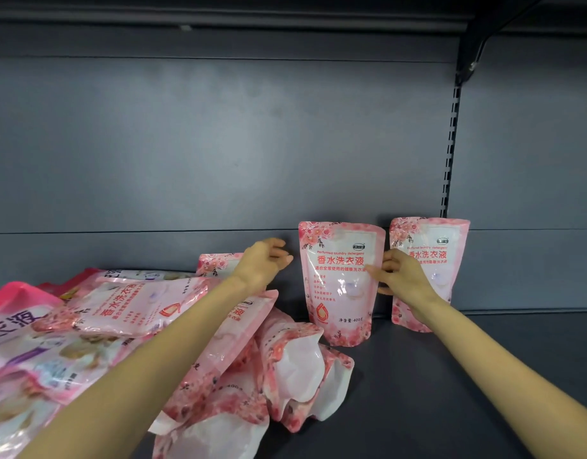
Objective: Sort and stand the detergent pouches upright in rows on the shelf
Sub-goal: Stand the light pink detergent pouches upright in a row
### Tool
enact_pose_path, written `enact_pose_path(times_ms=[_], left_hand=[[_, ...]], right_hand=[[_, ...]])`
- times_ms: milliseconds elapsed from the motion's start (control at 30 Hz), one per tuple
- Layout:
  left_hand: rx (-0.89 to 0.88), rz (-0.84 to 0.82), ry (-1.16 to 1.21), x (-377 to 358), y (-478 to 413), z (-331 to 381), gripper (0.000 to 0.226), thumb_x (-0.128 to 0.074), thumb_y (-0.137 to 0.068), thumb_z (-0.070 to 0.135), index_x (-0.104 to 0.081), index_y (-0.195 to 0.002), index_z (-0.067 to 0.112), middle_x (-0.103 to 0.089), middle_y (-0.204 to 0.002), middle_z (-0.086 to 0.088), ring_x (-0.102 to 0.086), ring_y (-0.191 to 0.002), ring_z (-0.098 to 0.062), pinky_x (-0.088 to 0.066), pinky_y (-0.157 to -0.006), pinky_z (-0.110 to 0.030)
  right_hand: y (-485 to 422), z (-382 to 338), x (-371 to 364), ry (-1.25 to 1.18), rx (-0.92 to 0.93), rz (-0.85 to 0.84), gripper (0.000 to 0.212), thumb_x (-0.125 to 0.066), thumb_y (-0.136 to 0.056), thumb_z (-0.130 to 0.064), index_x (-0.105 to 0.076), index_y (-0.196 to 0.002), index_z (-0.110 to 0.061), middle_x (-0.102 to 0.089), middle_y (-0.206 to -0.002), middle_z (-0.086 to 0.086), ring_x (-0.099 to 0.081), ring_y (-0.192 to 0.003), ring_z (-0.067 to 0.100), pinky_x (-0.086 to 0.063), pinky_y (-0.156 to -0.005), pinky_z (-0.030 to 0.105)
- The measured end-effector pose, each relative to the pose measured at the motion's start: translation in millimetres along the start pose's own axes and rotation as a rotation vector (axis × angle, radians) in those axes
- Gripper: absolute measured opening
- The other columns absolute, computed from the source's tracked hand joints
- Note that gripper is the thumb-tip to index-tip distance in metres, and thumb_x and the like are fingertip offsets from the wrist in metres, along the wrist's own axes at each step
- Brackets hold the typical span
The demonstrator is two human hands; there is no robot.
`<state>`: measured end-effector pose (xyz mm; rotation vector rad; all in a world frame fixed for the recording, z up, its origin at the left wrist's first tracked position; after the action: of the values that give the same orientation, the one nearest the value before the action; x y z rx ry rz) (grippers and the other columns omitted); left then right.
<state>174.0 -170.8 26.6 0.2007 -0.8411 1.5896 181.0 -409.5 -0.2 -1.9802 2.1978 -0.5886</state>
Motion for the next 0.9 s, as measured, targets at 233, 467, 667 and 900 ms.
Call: enact_pose_path(times_ms=[233,467,667,900], left_hand=[[0.136,-0.059,0.205,-32,-24,4,0.017,-0.056,-0.091,0.008,-0.061,-0.107,0.003,-0.067,-0.103,-0.018,-0.065,-0.085,-0.024,-0.054,-0.070,-0.023],[0.232,0.063,0.337,-31,-45,-5,0.016,-0.060,-0.089,0.008,-0.061,-0.073,0.012,-0.066,-0.081,-0.008,-0.064,-0.066,-0.016,-0.054,-0.060,-0.022],[0.225,0.131,0.395,-36,-54,-11,0.006,-0.061,-0.088,0.007,-0.062,-0.082,0.008,-0.066,-0.085,-0.009,-0.064,-0.069,-0.016,-0.054,-0.070,-0.028],[0.196,0.171,0.432,-39,-57,-9,0.012,-0.062,-0.087,0.008,-0.066,-0.096,0.001,-0.067,-0.098,-0.012,-0.064,-0.088,-0.024,-0.054,-0.080,-0.031]], right_hand=[[-3,4,2,-0.129,-0.077,0.044,0.015,-0.065,-0.084,-0.004,-0.053,-0.078,-0.010,-0.064,-0.081,0.003,-0.063,-0.075,0.013,-0.057,-0.066,0.030],[-27,11,-1,-0.147,-0.153,0.097,0.021,-0.066,-0.083,-0.001,-0.053,-0.069,-0.010,-0.065,-0.078,0.003,-0.062,-0.074,0.013,-0.055,-0.059,0.025],[-42,22,-3,-0.163,-0.121,0.125,0.023,-0.068,-0.081,-0.002,-0.054,-0.067,-0.012,-0.064,-0.077,0.001,-0.059,-0.074,0.013,-0.052,-0.068,0.027],[-48,26,-3,-0.210,-0.074,0.138,0.020,-0.066,-0.082,0.002,-0.056,-0.069,-0.009,-0.065,-0.077,0.003,-0.063,-0.073,0.011,-0.055,-0.056,0.015]])
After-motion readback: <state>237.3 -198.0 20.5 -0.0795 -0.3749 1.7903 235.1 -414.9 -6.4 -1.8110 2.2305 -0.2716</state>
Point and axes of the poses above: each hand's wrist, its own y-axis away from the middle knuckle, its own x-axis out of the back of the hand, z = x × y, the point moved 4 cm from there along -y, towards the middle knuckle
